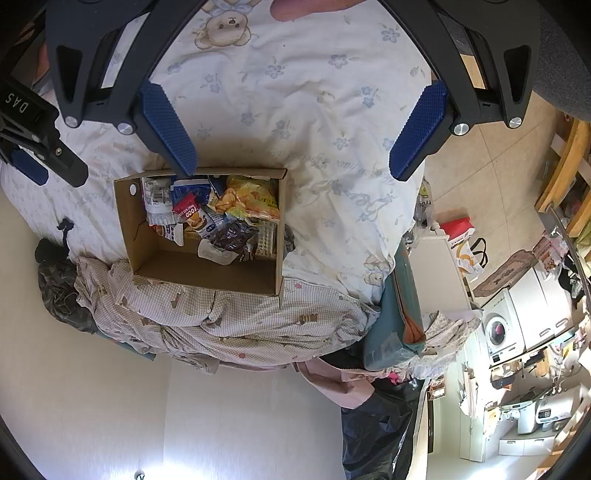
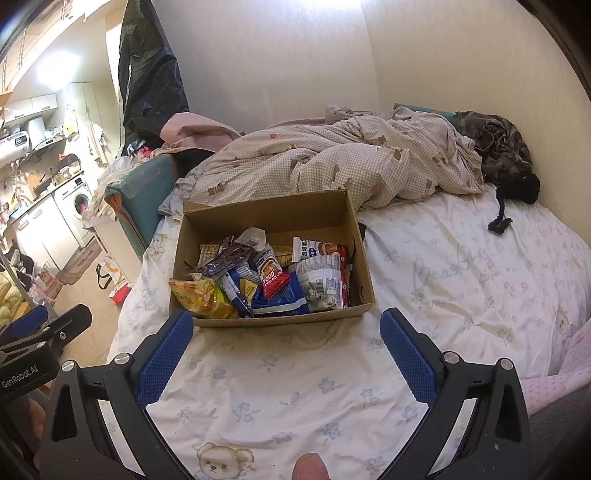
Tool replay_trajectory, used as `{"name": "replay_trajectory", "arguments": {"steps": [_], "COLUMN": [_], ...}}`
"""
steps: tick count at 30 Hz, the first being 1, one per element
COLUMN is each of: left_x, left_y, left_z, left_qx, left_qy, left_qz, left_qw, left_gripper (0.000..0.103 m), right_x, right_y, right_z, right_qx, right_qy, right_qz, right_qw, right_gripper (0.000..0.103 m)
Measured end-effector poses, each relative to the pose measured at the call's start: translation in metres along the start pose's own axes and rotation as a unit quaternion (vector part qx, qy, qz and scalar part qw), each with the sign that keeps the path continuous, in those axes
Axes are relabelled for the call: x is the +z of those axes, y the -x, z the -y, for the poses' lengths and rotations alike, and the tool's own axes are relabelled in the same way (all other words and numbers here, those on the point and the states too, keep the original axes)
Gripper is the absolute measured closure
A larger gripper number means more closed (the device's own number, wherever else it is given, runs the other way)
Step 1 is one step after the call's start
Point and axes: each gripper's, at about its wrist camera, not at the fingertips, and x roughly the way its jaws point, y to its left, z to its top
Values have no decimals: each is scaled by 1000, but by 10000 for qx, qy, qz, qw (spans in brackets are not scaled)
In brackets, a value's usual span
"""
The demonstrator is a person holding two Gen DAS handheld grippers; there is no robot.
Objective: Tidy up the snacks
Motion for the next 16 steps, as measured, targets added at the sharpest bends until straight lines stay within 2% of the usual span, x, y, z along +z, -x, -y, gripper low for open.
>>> {"name": "replay_trajectory", "arguments": {"steps": [11, 16], "left_x": [-1, -3], "left_y": [0, -7], "left_z": [0, -3], "left_qx": [5, -16], "left_qy": [-21, 46], "left_qz": [1, -150], "left_qw": [10000, 9999], "left_gripper": [0, 0], "right_x": [1, 0], "right_y": [0, 1], "right_z": [0, -1], "right_qx": [-8, 9], "right_qy": [21, -7], "right_qz": [20, 23], "right_qw": [10000, 10000], "right_gripper": [0, 0]}}
